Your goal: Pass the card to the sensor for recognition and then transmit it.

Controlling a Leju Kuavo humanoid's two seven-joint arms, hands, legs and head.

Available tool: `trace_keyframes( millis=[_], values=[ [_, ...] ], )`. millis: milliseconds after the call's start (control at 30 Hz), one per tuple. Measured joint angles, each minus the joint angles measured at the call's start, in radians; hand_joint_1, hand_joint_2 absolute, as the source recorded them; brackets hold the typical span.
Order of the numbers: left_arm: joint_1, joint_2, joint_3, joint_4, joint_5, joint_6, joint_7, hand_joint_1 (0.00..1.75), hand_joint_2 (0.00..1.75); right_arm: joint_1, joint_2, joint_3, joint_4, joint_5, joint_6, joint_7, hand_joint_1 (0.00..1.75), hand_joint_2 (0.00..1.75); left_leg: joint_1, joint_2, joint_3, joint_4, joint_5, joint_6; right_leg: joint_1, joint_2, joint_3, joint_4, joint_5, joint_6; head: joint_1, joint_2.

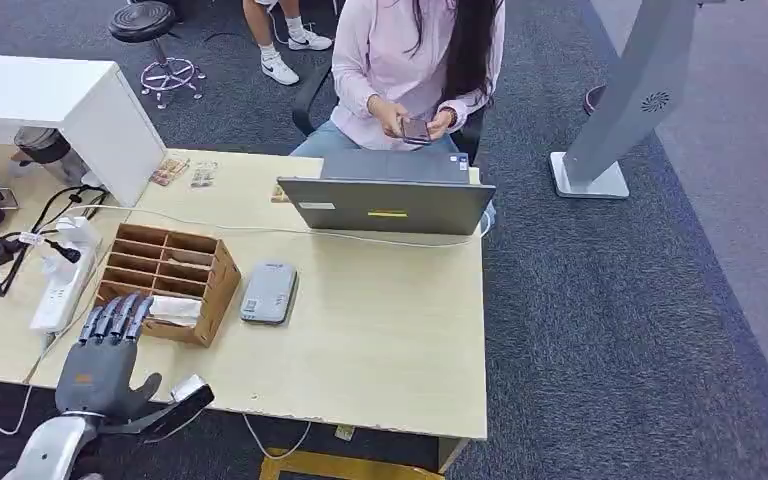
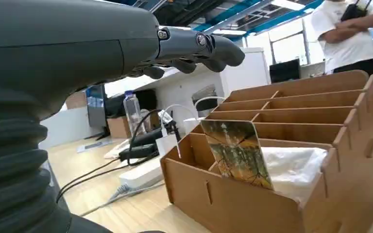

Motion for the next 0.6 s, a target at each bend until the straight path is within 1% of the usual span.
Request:
trace_keyframes(
  millis=[267,467,600],
  values=[
    [-0.053,-0.002,0.000,0.063,-0.009,-0.014,0.000,0.00,1.75,-0.001,0.000,0.000,0.000,0.008,0.002,0.000,0.00,1.75,0.000,0.000,0.000,0.000,0.000,0.000,0.000,0.000,0.000,0.000,0.000,0.000,0.000,0.000],
    [-0.063,-0.003,0.000,0.083,-0.011,-0.014,0.000,0.00,1.75,-0.001,0.000,0.000,0.000,0.010,0.002,0.000,0.00,1.75,0.000,0.000,0.000,0.000,0.000,0.000,0.000,0.000,0.000,0.000,0.000,0.000,0.000,0.000],
    [-0.081,-0.011,0.000,0.096,-0.019,-0.014,0.000,0.00,1.75,-0.001,0.000,0.000,0.000,0.023,0.005,0.003,0.00,1.75,0.000,0.000,0.000,0.000,0.000,0.000,0.000,0.000,0.000,0.000,0.000,0.000,0.000,0.000]
  ],
)
